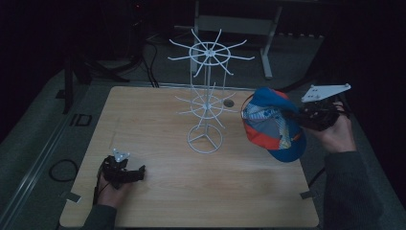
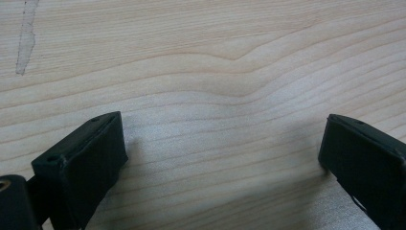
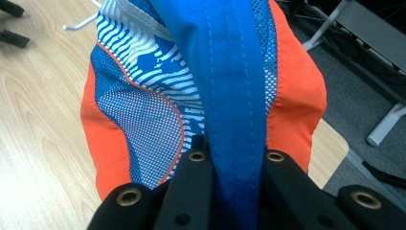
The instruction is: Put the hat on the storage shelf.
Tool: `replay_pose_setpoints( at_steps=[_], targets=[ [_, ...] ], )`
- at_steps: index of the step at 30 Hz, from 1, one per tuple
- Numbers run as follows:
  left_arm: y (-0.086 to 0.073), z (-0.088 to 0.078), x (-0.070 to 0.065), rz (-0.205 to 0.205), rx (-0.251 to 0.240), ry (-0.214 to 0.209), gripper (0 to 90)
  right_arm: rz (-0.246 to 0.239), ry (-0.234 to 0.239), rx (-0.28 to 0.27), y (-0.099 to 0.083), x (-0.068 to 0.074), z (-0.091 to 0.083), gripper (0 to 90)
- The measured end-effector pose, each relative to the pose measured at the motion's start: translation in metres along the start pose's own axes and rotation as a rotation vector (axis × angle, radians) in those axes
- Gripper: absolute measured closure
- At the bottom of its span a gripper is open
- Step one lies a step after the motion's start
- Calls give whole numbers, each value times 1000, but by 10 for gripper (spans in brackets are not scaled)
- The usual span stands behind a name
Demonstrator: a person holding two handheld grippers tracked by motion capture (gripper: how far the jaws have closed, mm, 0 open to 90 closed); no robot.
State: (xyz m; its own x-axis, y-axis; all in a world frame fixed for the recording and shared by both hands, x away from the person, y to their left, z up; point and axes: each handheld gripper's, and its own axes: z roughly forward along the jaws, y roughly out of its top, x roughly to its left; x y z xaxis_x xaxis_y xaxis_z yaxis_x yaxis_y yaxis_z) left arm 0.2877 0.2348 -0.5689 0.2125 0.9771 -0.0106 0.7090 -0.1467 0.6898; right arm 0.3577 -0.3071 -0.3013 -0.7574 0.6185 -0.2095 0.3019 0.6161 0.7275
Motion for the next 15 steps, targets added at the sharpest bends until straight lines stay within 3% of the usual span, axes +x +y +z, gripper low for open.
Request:
replay_pose_setpoints(
  at_steps=[15],
  targets=[
    [0,0,0,0,0,0,27,54,-2,-101,6,-14,-10,884]
  ],
)
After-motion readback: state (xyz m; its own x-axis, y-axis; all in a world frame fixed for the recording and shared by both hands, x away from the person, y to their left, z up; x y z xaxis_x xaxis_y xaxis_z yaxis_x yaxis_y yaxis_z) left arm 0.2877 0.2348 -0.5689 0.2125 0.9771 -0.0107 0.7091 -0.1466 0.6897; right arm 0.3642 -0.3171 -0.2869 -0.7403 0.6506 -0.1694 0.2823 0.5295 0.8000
